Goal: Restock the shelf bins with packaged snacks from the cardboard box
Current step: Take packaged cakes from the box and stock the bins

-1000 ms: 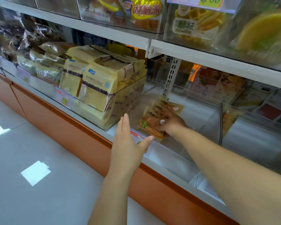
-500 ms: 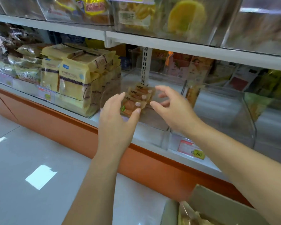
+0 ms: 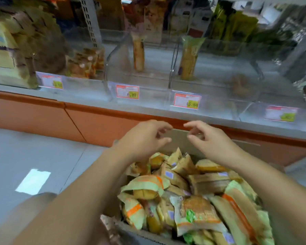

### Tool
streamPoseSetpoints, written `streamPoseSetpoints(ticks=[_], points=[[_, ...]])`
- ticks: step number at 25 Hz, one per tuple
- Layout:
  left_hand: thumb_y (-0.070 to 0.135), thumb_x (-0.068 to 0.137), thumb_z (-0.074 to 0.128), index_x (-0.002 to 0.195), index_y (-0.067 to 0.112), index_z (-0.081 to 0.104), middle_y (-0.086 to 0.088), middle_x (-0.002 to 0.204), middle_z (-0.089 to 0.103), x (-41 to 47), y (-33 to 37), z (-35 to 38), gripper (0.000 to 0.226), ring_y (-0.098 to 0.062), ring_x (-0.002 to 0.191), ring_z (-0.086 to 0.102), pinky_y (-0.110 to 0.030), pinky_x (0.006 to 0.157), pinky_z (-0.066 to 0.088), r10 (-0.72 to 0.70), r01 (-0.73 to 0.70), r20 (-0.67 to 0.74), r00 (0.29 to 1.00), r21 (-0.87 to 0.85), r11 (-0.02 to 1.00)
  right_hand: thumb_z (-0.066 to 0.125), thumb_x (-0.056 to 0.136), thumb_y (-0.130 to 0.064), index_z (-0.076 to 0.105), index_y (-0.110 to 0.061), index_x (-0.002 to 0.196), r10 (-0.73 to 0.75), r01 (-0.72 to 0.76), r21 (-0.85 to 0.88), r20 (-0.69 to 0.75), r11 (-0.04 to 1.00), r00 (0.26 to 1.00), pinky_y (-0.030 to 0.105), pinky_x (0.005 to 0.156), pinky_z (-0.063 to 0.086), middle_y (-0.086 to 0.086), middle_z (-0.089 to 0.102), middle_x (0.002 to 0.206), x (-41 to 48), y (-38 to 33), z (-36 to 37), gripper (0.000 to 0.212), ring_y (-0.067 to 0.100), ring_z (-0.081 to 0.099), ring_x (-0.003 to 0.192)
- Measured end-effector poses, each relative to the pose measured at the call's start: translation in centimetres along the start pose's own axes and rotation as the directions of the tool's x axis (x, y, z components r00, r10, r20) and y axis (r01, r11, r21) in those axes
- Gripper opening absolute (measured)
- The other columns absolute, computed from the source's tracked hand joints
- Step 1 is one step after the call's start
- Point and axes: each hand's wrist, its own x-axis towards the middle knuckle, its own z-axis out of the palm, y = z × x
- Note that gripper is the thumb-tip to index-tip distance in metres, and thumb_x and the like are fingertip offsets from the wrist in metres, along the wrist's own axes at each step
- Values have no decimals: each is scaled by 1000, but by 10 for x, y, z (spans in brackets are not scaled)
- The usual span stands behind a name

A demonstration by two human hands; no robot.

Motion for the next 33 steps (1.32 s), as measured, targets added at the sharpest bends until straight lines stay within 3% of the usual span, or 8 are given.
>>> streamPoseSetpoints(ticks=[4,10,13,16,22,26,29,33], points=[[48,93,59,142,28,48,3,141,53,-16,-10,51,55,-14,125,51,-26,100,39,-72,23,328,942,150,988,58,93,-20,57,-30,125,206,-182,-193,108,964,973,27,88,47,-9,62,106,-37,77,13,34,13,61,103],[42,91,64,146,23,41,-1,138,56,2,-23,84,63,-20,121,54,-28,95,43,-198,137,387,900,181,974,75,79,-35,32,-27,147,276,-232,-189,261,954,925,31,103,39,-1,47,138,-16,75,55,81,17,44,128],[41,87,69,151,20,33,-2,149,46,8,-26,102,76,-21,133,46,-29,104,38,-224,158,447,866,180,971,80,69,-47,29,-24,145,390,-305,-297,292,905,873,34,99,39,7,48,124,-1,76,75,94,22,36,126],[41,82,75,151,21,31,-1,149,46,11,-34,107,84,-20,133,46,-29,106,39,-226,212,457,860,84,974,81,66,-51,44,-25,129,426,-342,-321,244,883,871,32,89,44,3,47,109,5,79,80,77,20,46,112],[46,80,76,153,27,27,1,145,49,14,-38,86,90,-19,126,52,-30,101,44,-185,185,412,892,39,982,85,68,-33,58,-26,110,334,-351,199,112,915,936,25,76,49,-8,66,102,-6,67,44,50,10,62,94],[52,71,81,148,38,34,13,141,50,19,-23,74,92,-8,127,50,-29,105,43,-79,184,346,935,-281,942,94,50,-33,58,-16,117,198,-258,816,179,517,964,38,88,54,6,72,106,-3,53,19,77,22,68,102],[43,68,86,148,37,34,11,133,61,21,-15,66,95,-12,120,60,-42,105,47,-21,350,482,876,-603,717,94,48,-22,60,-11,115,94,-300,900,285,318,954,29,74,57,8,70,98,-7,50,18,76,20,69,89],[52,65,81,124,36,56,9,109,70,13,-16,58,66,-14,100,68,-41,95,54,-117,366,503,856,-433,823,69,79,4,56,-14,126,177,-368,858,324,358,929,25,73,55,-1,70,90,-12,49,23,52,10,69,75]])
